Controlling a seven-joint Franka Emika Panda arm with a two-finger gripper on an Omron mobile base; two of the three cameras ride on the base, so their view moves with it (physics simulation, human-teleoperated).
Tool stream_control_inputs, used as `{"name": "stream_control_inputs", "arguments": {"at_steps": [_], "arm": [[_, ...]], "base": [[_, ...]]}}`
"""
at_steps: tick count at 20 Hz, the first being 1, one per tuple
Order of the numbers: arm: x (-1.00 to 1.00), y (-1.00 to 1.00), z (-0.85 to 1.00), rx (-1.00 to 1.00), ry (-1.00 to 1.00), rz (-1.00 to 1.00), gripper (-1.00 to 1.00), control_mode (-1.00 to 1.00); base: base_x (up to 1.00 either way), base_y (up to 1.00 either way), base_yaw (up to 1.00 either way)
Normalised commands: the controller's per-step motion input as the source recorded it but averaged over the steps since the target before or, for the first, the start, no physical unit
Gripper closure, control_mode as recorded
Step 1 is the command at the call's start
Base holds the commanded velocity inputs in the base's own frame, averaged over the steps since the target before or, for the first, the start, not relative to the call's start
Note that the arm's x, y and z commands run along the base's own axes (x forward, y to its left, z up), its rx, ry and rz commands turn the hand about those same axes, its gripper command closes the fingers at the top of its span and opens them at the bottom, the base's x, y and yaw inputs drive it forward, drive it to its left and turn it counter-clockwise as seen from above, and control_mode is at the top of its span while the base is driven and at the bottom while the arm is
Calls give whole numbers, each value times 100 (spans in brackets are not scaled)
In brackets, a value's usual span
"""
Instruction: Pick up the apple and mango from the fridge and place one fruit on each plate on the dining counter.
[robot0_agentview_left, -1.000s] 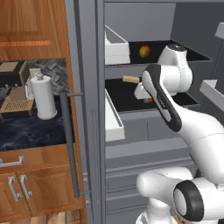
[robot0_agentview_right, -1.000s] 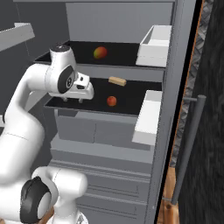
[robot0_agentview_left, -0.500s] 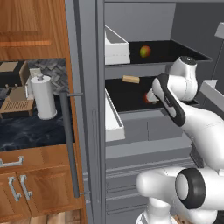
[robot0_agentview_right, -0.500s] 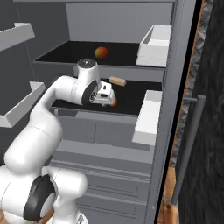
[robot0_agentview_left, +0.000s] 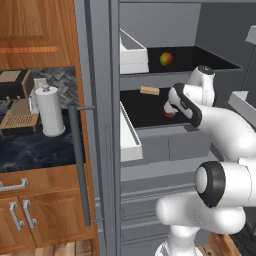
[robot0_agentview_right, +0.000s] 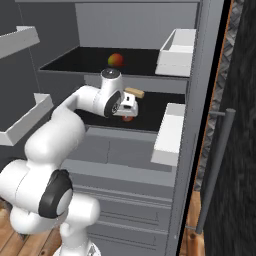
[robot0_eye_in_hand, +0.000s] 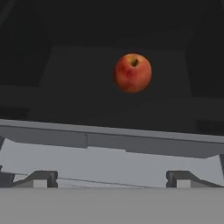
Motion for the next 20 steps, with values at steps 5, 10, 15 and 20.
{"name": "stream_control_inputs", "arguments": {"at_steps": [5, 10, 15, 20], "arm": [[28, -2, -19, 0, 0, 0, -100, -100], [8, 0, -9, 0, 0, 0, -100, -100], [29, 0, -14, 0, 0, 0, -100, -100], [33, 0, -23, 0, 0, 0, -100, -100]], "base": [[0, 0, 0], [0, 0, 0], [0, 0, 0], [0, 0, 0]]}}
